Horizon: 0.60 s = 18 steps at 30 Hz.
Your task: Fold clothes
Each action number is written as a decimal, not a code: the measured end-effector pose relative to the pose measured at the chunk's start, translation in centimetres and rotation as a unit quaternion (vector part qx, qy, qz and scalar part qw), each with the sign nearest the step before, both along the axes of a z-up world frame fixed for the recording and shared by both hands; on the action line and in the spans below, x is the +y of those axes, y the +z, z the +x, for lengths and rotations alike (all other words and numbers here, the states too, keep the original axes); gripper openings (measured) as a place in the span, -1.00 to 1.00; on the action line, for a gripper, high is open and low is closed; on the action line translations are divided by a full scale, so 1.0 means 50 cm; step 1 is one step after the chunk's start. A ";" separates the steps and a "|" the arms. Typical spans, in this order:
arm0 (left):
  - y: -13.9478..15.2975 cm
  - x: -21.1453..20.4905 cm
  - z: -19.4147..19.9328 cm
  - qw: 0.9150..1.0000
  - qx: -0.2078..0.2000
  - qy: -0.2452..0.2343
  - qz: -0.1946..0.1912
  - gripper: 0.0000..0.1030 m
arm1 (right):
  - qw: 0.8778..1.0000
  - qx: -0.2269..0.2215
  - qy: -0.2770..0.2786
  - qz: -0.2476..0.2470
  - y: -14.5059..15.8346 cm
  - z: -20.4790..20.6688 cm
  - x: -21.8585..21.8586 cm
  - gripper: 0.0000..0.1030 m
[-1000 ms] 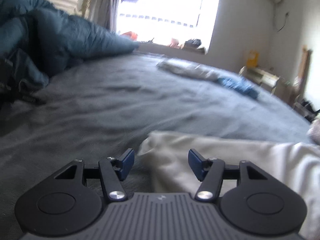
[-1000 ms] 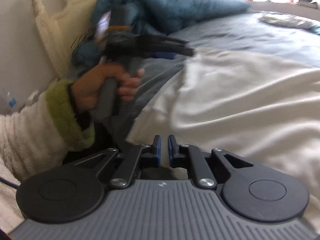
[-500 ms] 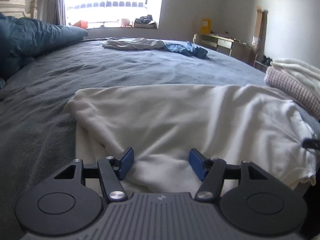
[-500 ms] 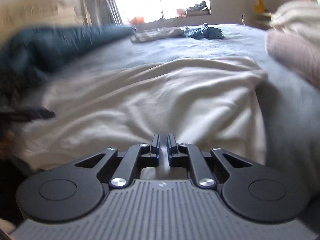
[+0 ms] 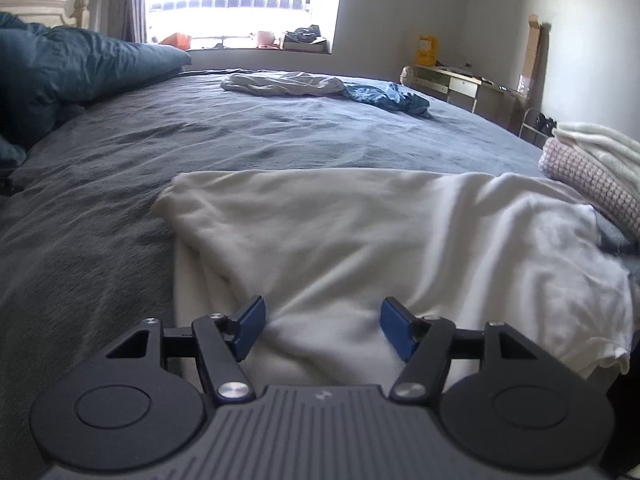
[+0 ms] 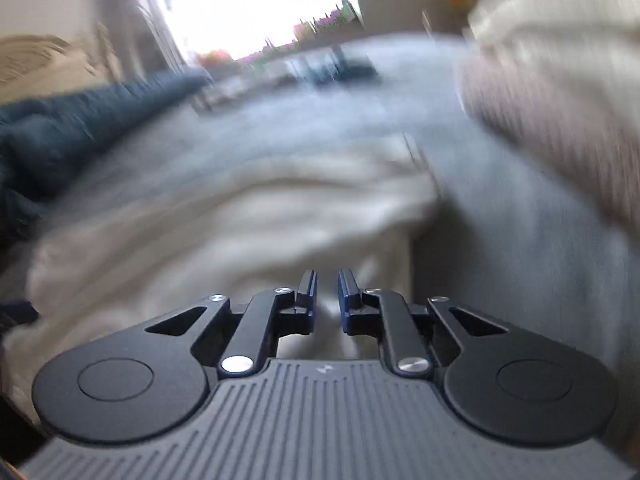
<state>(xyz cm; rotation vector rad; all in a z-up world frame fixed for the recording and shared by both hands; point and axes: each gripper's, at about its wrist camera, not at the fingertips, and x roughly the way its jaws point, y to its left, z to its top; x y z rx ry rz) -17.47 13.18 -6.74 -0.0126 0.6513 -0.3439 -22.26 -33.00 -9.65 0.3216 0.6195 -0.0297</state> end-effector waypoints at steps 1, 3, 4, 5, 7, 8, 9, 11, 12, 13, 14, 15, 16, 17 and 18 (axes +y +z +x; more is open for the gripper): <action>0.005 0.017 -0.004 1.000 0.000 0.009 -0.010 0.32 | 1.000 -0.007 0.000 0.011 -0.009 -0.026 -0.004 -0.79; 0.016 0.056 -0.008 0.999 0.003 0.031 -0.040 0.37 | 1.000 -0.015 -0.005 0.012 -0.003 -0.072 -0.006 -0.74; 0.021 0.077 -0.009 0.997 0.004 0.043 -0.058 0.37 | 1.000 -0.015 -0.010 0.003 0.007 -0.088 -0.003 -0.68; 0.025 0.096 -0.009 0.996 0.004 0.053 -0.076 0.37 | 1.000 -0.017 -0.011 -0.010 0.022 -0.097 0.006 -0.64; 0.029 0.124 -0.007 0.991 0.006 0.071 -0.110 0.36 | 0.999 -0.040 0.018 -0.026 0.061 -0.102 0.044 -0.64; 0.029 0.133 -0.007 0.989 0.007 0.075 -0.126 0.36 | 0.997 -0.058 0.045 -0.028 0.082 -0.101 0.070 -0.64; 0.028 0.139 -0.007 0.987 0.009 0.076 -0.138 0.36 | 0.993 -0.076 0.081 -0.028 0.102 -0.099 0.105 -0.61; 0.024 0.146 -0.009 0.984 0.014 0.077 -0.158 0.36 | 0.978 -0.103 0.177 -0.027 0.125 -0.085 0.195 -0.45; 0.020 0.147 -0.010 0.983 0.017 0.076 -0.165 0.35 | 0.967 -0.111 0.229 -0.031 0.128 -0.078 0.245 -0.36; 0.016 0.149 -0.012 0.982 0.020 0.076 -0.170 0.34 | 0.954 -0.109 0.276 -0.040 0.121 -0.073 0.297 -0.21; 0.013 0.149 -0.014 0.982 0.022 0.075 -0.172 0.33 | 0.942 -0.100 0.316 -0.056 0.110 -0.068 0.349 -0.18; 0.010 0.149 -0.017 0.982 0.023 0.076 -0.171 0.32 | 0.929 -0.090 0.351 -0.076 0.096 -0.067 0.396 -0.18; 0.008 0.148 -0.021 0.983 0.020 0.076 -0.168 0.31 | 0.916 -0.085 0.380 -0.097 0.082 -0.069 0.437 -0.18; 0.005 0.148 -0.026 0.982 0.017 0.076 -0.169 0.31 | 0.904 -0.081 0.402 -0.116 0.069 -0.071 0.471 -0.18; 0.003 0.151 -0.029 0.982 0.016 0.075 -0.173 0.31 | 0.895 -0.079 0.418 -0.136 0.058 -0.072 0.500 -0.18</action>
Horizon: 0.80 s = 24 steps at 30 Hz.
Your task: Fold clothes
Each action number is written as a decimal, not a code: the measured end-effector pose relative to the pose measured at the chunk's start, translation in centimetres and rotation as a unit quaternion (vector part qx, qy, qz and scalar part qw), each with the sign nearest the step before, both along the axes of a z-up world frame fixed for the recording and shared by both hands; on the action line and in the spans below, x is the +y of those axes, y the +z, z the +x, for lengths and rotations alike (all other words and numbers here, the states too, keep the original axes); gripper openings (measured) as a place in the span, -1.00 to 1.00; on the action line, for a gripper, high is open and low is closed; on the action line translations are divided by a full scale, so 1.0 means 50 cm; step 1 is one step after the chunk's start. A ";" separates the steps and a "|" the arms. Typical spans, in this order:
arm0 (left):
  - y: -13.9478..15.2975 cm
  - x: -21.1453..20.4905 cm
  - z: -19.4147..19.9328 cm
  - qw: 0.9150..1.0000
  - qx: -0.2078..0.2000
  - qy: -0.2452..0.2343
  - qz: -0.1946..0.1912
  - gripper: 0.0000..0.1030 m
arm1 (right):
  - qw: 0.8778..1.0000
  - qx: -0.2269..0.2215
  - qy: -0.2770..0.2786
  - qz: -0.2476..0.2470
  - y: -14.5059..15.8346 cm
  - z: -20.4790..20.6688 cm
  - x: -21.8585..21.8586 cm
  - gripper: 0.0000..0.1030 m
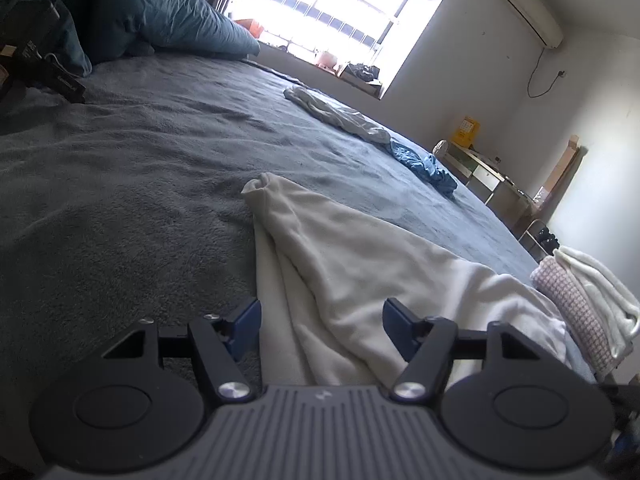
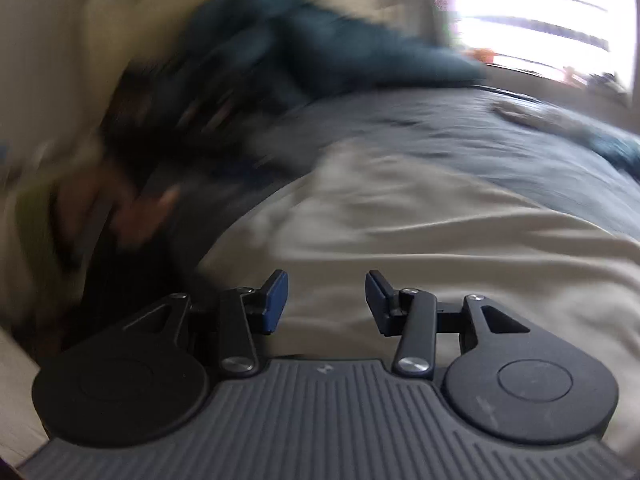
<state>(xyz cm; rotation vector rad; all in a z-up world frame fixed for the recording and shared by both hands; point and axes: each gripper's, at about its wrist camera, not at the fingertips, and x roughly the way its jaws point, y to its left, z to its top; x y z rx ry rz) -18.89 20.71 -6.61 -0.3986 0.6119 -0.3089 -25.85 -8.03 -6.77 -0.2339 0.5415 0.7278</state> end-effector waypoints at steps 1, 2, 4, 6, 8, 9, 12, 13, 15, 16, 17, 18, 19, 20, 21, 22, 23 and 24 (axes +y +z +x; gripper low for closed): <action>-0.002 0.004 -0.001 1.000 0.000 -0.001 -0.006 0.31 | 1.000 -0.007 0.011 -0.020 -0.009 0.001 0.023 -0.18; -0.006 0.005 -0.001 1.000 0.001 -0.002 -0.012 0.31 | 0.999 -0.010 0.017 -0.035 -0.014 0.004 0.037 -0.18; -0.012 0.010 0.001 1.000 0.004 -0.004 -0.017 0.31 | 0.998 -0.010 0.026 -0.061 -0.023 0.013 0.060 -0.18; -0.015 0.013 0.004 1.000 0.006 -0.006 -0.023 0.31 | 0.996 -0.007 0.033 -0.083 -0.031 0.023 0.079 -0.18; -0.017 0.015 0.011 0.999 0.008 -0.009 -0.030 0.31 | 0.995 -0.001 0.027 -0.098 -0.041 0.028 0.088 -0.23; -0.018 0.014 0.016 0.999 0.009 -0.011 -0.033 0.31 | 0.995 0.000 0.024 -0.099 -0.043 0.029 0.086 -0.29; -0.019 0.003 0.042 0.999 0.016 -0.018 -0.031 0.31 | 0.997 0.018 0.011 -0.076 -0.037 0.028 0.071 -0.63; -0.020 -0.001 0.051 0.999 0.019 -0.020 -0.030 0.30 | 0.997 0.022 0.007 -0.069 -0.034 0.030 0.067 -0.69; -0.021 -0.011 0.068 0.999 0.026 -0.022 -0.027 0.22 | 0.998 0.023 0.000 -0.060 -0.029 0.030 0.062 -0.75; -0.020 -0.015 0.075 0.999 0.029 -0.023 -0.026 0.19 | 0.998 0.022 -0.002 -0.058 -0.026 0.030 0.061 -0.76; -0.018 -0.017 0.078 0.999 0.030 -0.023 -0.028 0.19 | 0.998 0.022 -0.003 -0.054 -0.024 0.030 0.059 -0.78; -0.015 -0.018 0.079 0.999 0.030 -0.024 -0.031 0.18 | 0.999 0.022 -0.005 -0.049 -0.021 0.029 0.057 -0.78; -0.013 -0.019 0.078 0.998 0.031 -0.027 -0.037 0.14 | 0.999 0.022 -0.006 -0.044 -0.018 0.028 0.055 -0.79; -0.011 -0.019 0.077 0.998 0.032 -0.031 -0.043 0.13 | 0.999 0.022 -0.008 -0.039 -0.016 0.028 0.052 -0.79; -0.008 -0.018 0.073 0.998 0.034 -0.032 -0.047 0.13 | 0.999 0.022 -0.010 -0.035 -0.013 0.027 0.050 -0.79; -0.005 -0.019 0.068 0.998 0.036 -0.031 -0.047 0.13 | 0.999 0.022 -0.010 -0.030 -0.011 0.028 0.048 -0.79; -0.001 -0.019 0.062 0.998 0.036 -0.031 -0.046 0.13 | 0.999 0.024 -0.011 -0.025 -0.010 0.029 0.046 -0.79; 0.003 -0.019 0.054 0.998 0.035 -0.031 -0.047 0.12 | 0.999 0.026 -0.011 -0.019 -0.008 0.030 0.043 -0.79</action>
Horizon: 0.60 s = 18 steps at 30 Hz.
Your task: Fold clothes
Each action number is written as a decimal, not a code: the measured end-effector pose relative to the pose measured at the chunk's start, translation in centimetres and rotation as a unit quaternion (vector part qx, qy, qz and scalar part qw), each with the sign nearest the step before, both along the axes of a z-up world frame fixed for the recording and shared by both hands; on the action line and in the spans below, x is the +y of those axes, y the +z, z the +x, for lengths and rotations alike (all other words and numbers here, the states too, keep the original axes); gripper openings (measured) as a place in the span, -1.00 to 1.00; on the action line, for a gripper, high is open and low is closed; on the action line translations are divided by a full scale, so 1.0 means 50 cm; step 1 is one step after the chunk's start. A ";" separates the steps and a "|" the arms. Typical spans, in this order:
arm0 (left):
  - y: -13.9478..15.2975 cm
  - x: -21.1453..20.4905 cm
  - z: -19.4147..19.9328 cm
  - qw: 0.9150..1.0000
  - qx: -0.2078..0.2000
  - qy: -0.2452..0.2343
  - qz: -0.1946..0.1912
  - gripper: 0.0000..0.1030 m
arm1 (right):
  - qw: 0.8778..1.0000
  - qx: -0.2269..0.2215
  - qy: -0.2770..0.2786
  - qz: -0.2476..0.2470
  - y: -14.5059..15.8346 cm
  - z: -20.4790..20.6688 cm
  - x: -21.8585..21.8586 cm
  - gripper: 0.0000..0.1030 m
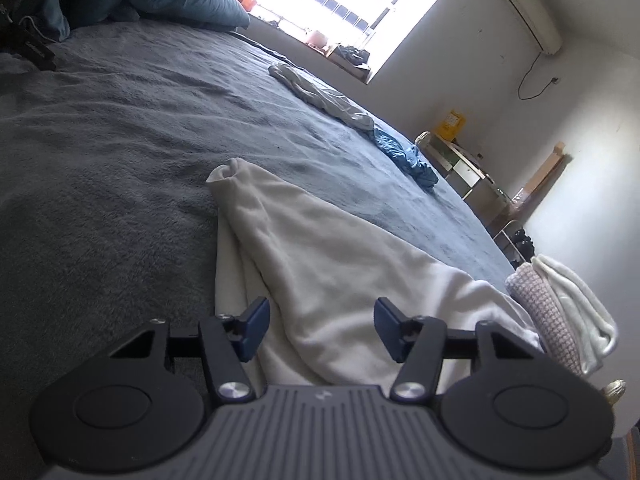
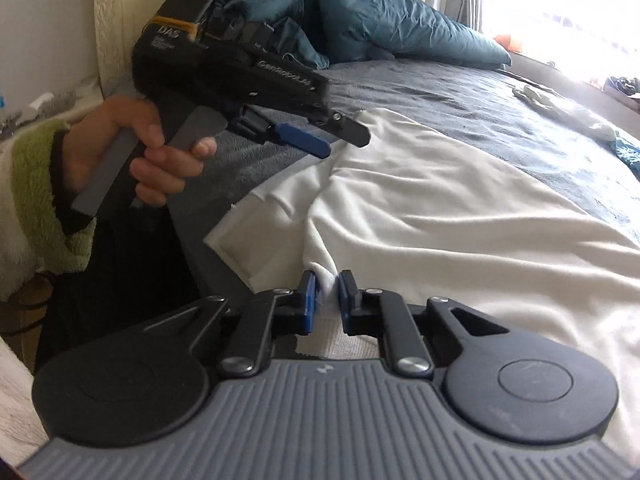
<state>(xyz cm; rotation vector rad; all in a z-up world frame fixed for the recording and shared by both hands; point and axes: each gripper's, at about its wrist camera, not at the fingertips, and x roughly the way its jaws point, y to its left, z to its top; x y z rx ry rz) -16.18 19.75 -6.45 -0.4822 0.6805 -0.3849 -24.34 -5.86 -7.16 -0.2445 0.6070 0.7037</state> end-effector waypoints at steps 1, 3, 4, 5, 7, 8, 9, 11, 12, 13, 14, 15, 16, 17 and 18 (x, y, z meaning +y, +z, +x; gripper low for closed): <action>0.003 0.000 -0.007 1.000 0.000 -0.004 -0.004 0.12 | 1.000 0.002 0.000 0.006 0.003 0.001 -0.004 -0.79; 0.006 -0.002 -0.017 1.000 0.003 -0.014 -0.015 0.12 | 1.000 0.003 0.000 0.016 0.011 0.001 -0.010 -0.79; 0.005 -0.006 -0.019 1.000 0.009 -0.021 -0.021 0.12 | 1.000 0.004 0.000 0.021 0.014 0.001 -0.013 -0.79; 0.001 -0.011 -0.018 0.999 0.016 -0.027 -0.024 0.12 | 1.000 0.005 0.000 0.026 0.018 0.001 -0.015 -0.79; -0.009 -0.024 -0.014 0.999 0.030 -0.030 -0.022 0.11 | 1.000 0.000 0.000 0.030 0.024 0.000 -0.018 -0.79; -0.015 -0.030 -0.010 0.999 0.037 -0.032 -0.021 0.10 | 1.000 -0.004 0.000 0.031 0.026 -0.001 -0.018 -0.79; -0.020 -0.034 -0.007 0.998 0.044 -0.033 -0.023 0.05 | 0.999 -0.008 -0.001 0.031 0.029 -0.002 -0.018 -0.80; -0.028 -0.039 -0.002 0.997 0.055 -0.035 -0.029 0.03 | 0.999 -0.015 -0.003 0.033 0.033 -0.004 -0.019 -0.80; -0.029 -0.040 -0.001 0.997 0.058 -0.035 -0.036 0.02 | 0.999 -0.018 -0.004 0.034 0.036 -0.006 -0.020 -0.80; -0.031 -0.039 0.000 0.997 0.061 -0.036 -0.043 0.02 | 0.999 -0.022 -0.006 0.035 0.039 -0.007 -0.022 -0.80; -0.034 -0.040 0.002 0.996 0.065 -0.036 -0.048 0.02 | 0.999 -0.024 -0.007 0.038 0.041 -0.008 -0.024 -0.80; -0.036 -0.041 0.005 0.995 0.070 -0.037 -0.053 0.02 | 0.999 -0.026 -0.008 0.040 0.044 -0.008 -0.025 -0.80; -0.040 -0.042 0.007 0.995 0.075 -0.035 -0.055 0.01 | 0.999 -0.027 -0.008 0.044 0.046 -0.008 -0.027 -0.80; -0.043 -0.043 0.009 0.995 0.079 -0.033 -0.057 0.00 | 0.998 -0.028 -0.008 0.047 0.049 -0.009 -0.029 -0.80; -0.047 -0.044 0.012 0.994 0.083 -0.030 -0.059 -0.03 | 0.998 -0.030 -0.008 0.049 0.051 -0.008 -0.029 -0.80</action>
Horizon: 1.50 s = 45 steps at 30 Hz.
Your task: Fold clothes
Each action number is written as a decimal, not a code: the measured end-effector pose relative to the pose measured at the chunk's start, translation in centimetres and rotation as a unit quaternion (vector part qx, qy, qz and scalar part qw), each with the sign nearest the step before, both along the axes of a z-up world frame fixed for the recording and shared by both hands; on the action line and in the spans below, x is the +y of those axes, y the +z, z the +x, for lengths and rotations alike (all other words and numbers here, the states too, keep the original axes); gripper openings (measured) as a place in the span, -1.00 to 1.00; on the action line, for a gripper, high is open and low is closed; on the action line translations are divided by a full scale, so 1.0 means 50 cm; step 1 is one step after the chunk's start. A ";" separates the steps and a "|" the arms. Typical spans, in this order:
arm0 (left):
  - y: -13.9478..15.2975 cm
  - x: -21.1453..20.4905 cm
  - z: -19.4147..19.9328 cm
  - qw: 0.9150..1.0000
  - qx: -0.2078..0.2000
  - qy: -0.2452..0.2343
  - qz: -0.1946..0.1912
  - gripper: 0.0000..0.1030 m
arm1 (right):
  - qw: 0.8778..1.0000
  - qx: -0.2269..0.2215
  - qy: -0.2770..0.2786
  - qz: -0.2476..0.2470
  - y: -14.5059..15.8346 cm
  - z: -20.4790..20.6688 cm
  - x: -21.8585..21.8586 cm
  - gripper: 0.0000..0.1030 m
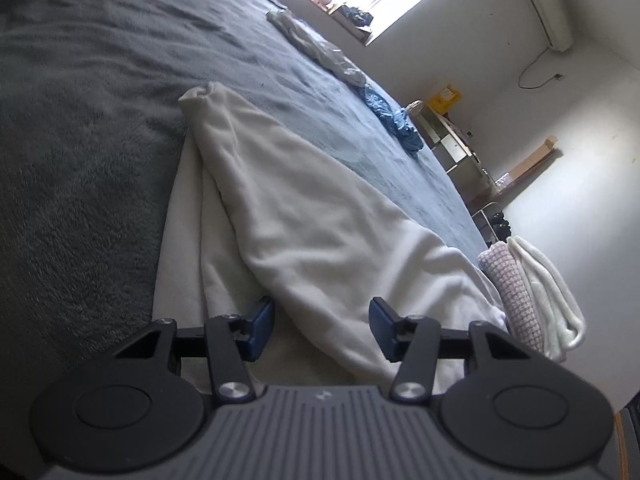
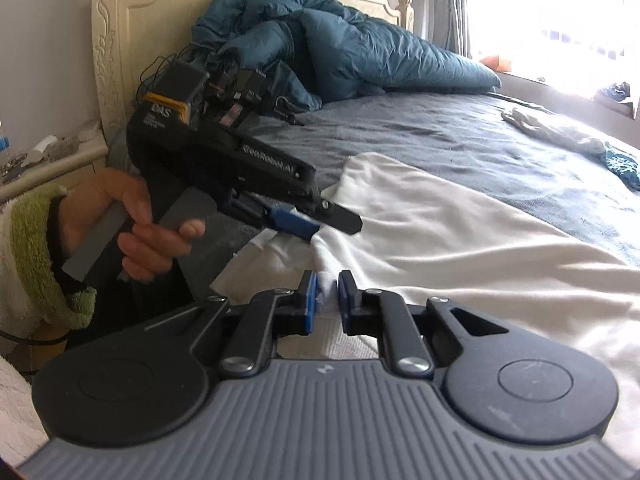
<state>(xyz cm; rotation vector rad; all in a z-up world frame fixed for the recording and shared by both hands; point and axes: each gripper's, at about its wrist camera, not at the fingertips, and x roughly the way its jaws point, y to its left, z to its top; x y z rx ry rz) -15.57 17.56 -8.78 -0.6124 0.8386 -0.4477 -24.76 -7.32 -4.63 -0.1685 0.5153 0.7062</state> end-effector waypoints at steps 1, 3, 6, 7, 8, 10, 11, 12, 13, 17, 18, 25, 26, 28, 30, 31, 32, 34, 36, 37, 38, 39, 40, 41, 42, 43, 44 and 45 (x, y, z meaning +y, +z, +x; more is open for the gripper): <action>-0.003 -0.001 0.003 1.000 0.002 0.005 -0.004 -0.09 | 1.000 -0.001 0.001 0.001 0.001 0.000 0.000 -0.80; -0.009 -0.002 0.009 1.000 0.003 0.016 -0.011 -0.42 | 1.000 -0.003 0.003 0.000 -0.001 0.000 0.003 -0.80; -0.011 0.003 0.011 0.999 -0.003 0.036 -0.015 -0.86 | 1.000 0.003 0.009 -0.002 -0.009 0.001 0.010 -0.80; -0.008 0.006 0.008 0.999 -0.009 0.041 -0.014 -0.87 | 1.000 0.005 0.010 -0.002 -0.010 0.000 0.012 -0.80; -0.002 0.008 0.003 0.999 -0.014 0.043 -0.009 -0.87 | 1.000 0.006 0.013 -0.001 -0.010 -0.002 0.014 -0.80; 0.009 0.013 -0.004 0.999 -0.021 0.042 0.000 -0.87 | 1.000 0.006 0.020 0.001 -0.007 -0.005 0.019 -0.80; 0.014 0.015 -0.007 0.999 -0.024 0.041 0.005 -0.88 | 1.000 0.007 0.024 0.002 -0.006 -0.006 0.022 -0.80; 0.016 0.018 -0.008 0.999 -0.025 0.040 0.009 -0.88 | 1.000 0.007 0.029 0.002 -0.006 -0.007 0.025 -0.81; 0.017 0.020 -0.008 0.999 -0.025 0.038 0.011 -0.88 | 0.999 0.009 0.033 0.003 -0.007 -0.007 0.029 -0.81; 0.012 0.030 -0.003 0.999 -0.019 0.035 0.013 -0.88 | 0.999 0.019 0.042 0.000 -0.017 -0.001 0.043 -0.81; 0.012 0.031 -0.002 0.999 -0.020 0.033 0.015 -0.88 | 0.999 0.022 0.043 0.001 -0.017 0.000 0.045 -0.82; 0.015 0.039 0.007 0.999 -0.022 0.018 0.025 -0.87 | 0.998 0.031 0.049 0.002 -0.017 0.000 0.058 -0.83; 0.015 0.040 0.008 0.999 -0.021 0.015 0.029 -0.87 | 0.998 0.032 0.050 0.003 -0.019 0.001 0.059 -0.83; 0.014 0.041 0.011 0.999 -0.019 0.013 0.036 -0.87 | 0.998 0.039 0.053 0.005 -0.025 0.003 0.061 -0.85; 0.012 0.043 0.013 0.999 -0.016 0.014 0.045 -0.87 | 0.997 0.052 0.062 0.013 -0.031 0.008 0.063 -0.94; 0.010 0.045 0.014 0.999 -0.016 0.014 0.048 -0.87 | 0.996 0.053 0.063 0.012 -0.036 0.008 0.068 -0.94; 0.006 0.046 0.015 0.998 -0.014 0.015 0.051 -0.87 | 0.997 0.051 0.064 0.006 -0.041 0.006 0.073 -0.94; -0.004 0.049 0.018 0.999 -0.009 0.013 0.050 -0.86 | 0.997 0.038 0.062 -0.008 -0.051 -0.001 0.081 -0.94; -0.013 0.054 0.020 0.999 -0.002 0.010 0.040 -0.80 | 0.998 0.029 0.062 -0.010 -0.053 -0.011 0.074 -0.91; -0.015 0.057 0.020 0.999 -0.001 0.006 0.032 -0.76 | 0.998 0.024 0.058 -0.010 -0.051 -0.018 0.065 -0.90; -0.016 0.061 0.017 1.000 -0.001 0.007 0.027 -0.73 | 0.998 0.018 0.055 -0.011 -0.049 -0.025 0.056 -0.90; -0.016 0.064 0.014 1.000 0.000 0.010 0.023 -0.66 | 0.999 0.011 0.051 -0.015 -0.048 -0.032 0.045 -0.88; -0.017 0.067 0.011 1.000 0.002 0.009 0.018 -0.54 | 0.999 0.002 0.045 -0.020 -0.048 -0.038 0.033 -0.85; -0.019 0.069 0.008 1.000 0.005 0.008 0.009 -0.48 | 0.999 -0.007 0.039 -0.025 -0.047 -0.045 0.022 -0.74; -0.022 0.071 0.003 1.000 0.008 0.007 -0.003 -0.33 | 0.999 -0.012 0.034 -0.030 -0.048 -0.048 0.012 -0.62; -0.023 0.071 -0.002 1.000 0.010 0.006 -0.013 -0.18 | 0.999 -0.015 0.031 -0.036 -0.050 -0.049 0.007 -0.57; -0.023 0.069 -0.008 1.000 0.009 0.004 -0.019 -0.12 | 0.999 -0.017 0.029 -0.043 -0.052 -0.048 0.004 -0.52; -0.021 0.065 -0.012 1.000 0.007 0.002 -0.018 -0.03 | 0.998 -0.018 0.027 -0.049 -0.055 -0.048 0.000 -0.50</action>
